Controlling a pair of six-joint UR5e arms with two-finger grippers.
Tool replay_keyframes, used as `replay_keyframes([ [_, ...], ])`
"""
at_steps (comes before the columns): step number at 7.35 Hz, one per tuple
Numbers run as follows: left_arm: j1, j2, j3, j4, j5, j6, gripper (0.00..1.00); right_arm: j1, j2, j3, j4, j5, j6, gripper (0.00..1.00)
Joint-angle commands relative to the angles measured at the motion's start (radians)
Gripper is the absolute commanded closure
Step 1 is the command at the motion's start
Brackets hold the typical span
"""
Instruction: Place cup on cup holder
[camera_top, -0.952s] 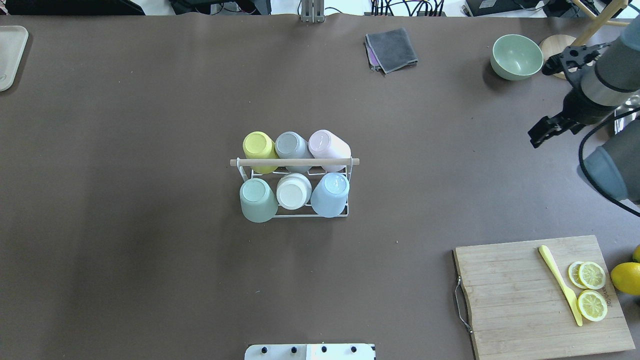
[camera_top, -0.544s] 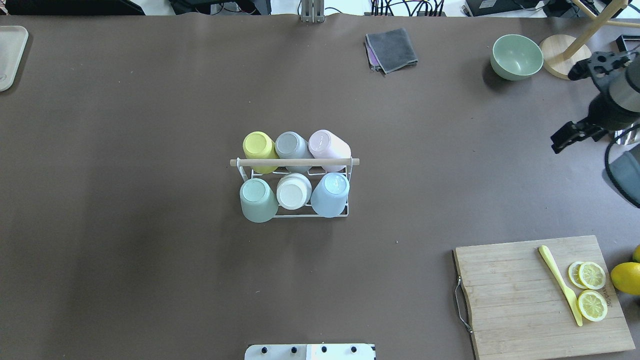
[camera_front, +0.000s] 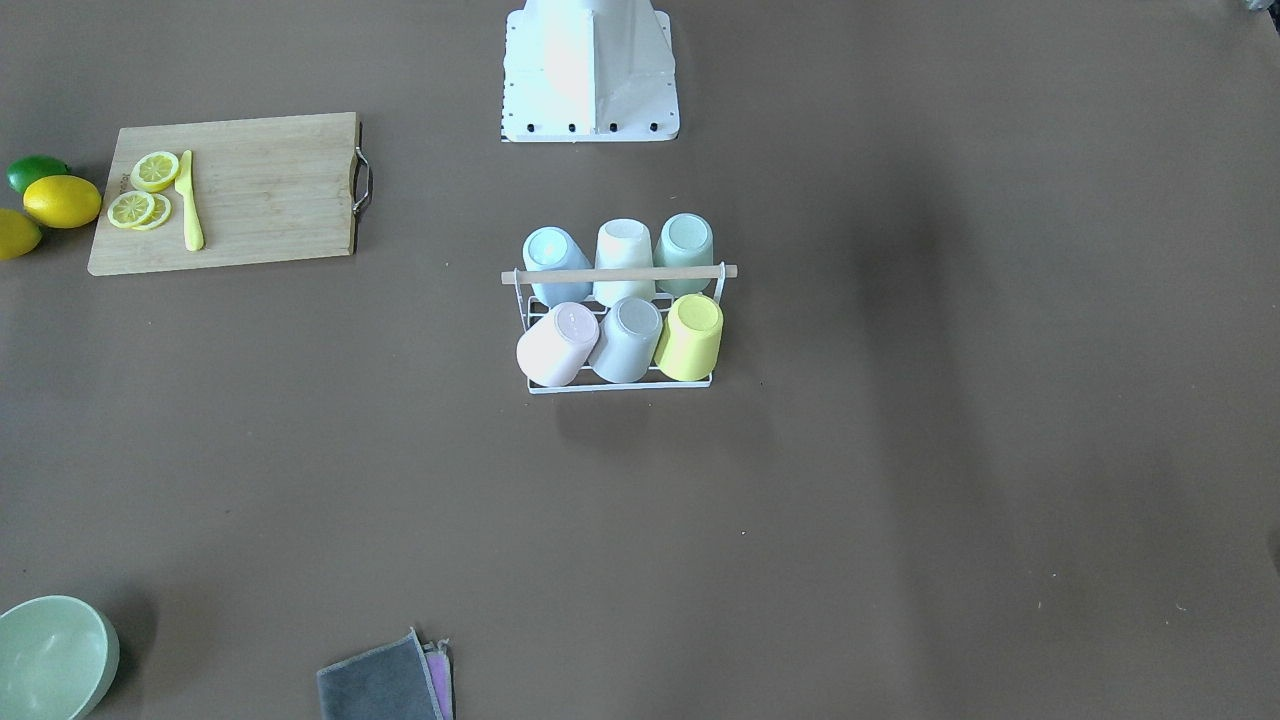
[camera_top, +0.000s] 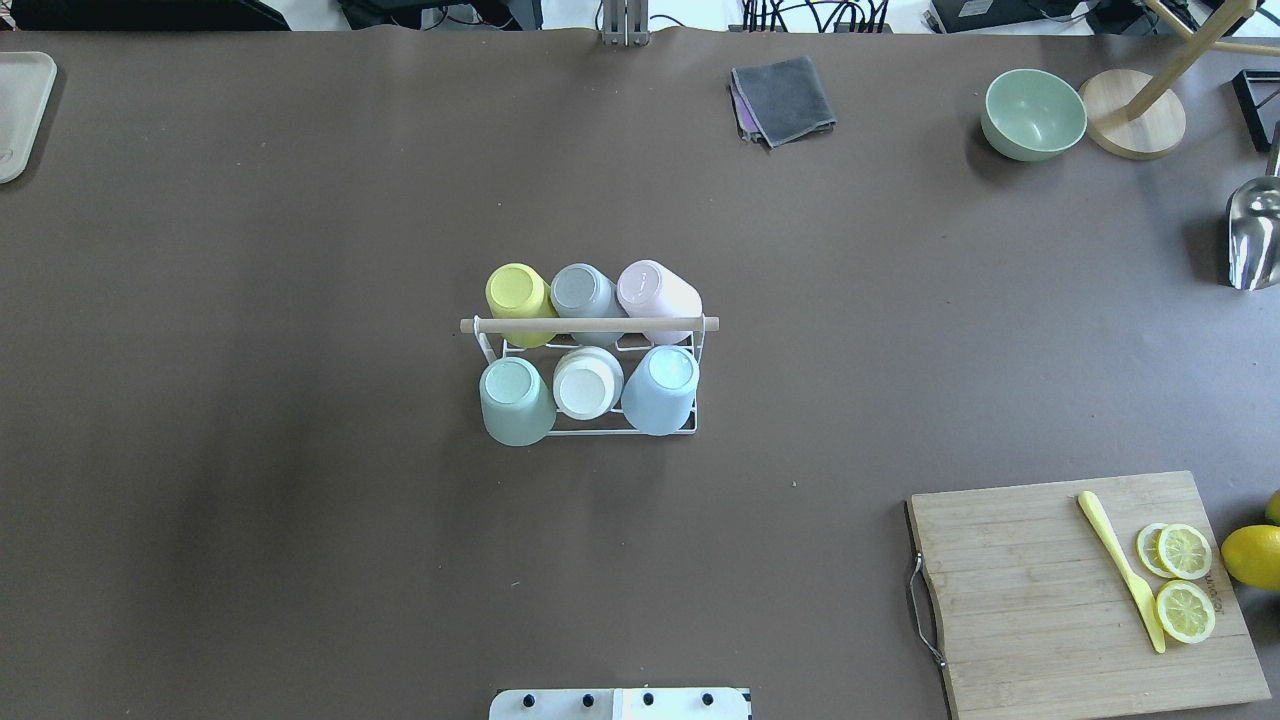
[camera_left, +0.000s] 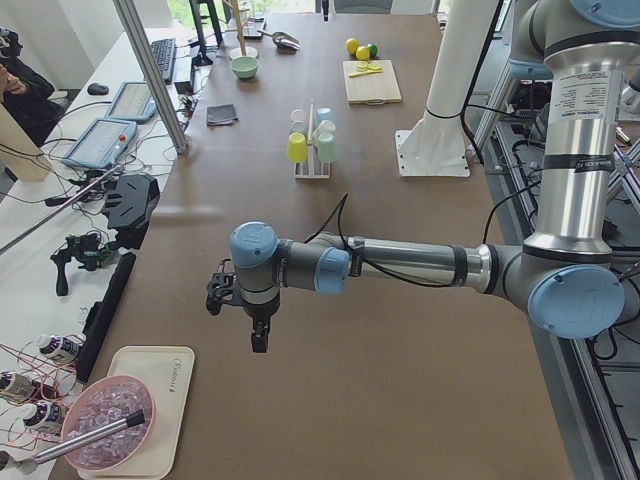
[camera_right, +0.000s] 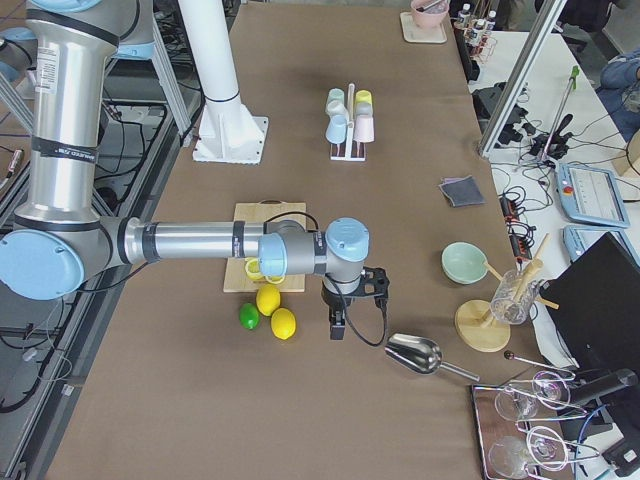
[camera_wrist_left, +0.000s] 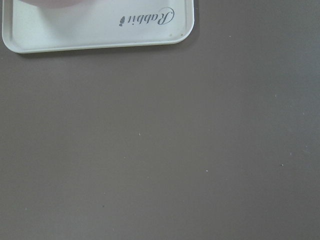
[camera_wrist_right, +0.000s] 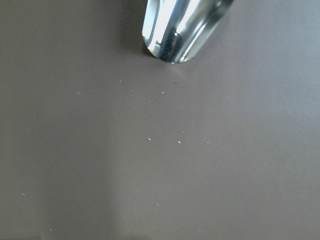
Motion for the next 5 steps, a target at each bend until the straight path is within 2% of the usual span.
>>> replay_keyframes([
  [1, 0.002, 0.007, -0.009, 0.008, 0.004, 0.008, 0.02, 0.045, -0.017, -0.025, 0.001, -0.006, -0.007, 0.00],
  [5, 0.002, 0.009, -0.009, -0.038, 0.004, 0.005, 0.02, 0.066, -0.027, -0.029, -0.001, -0.029, -0.064, 0.00],
])
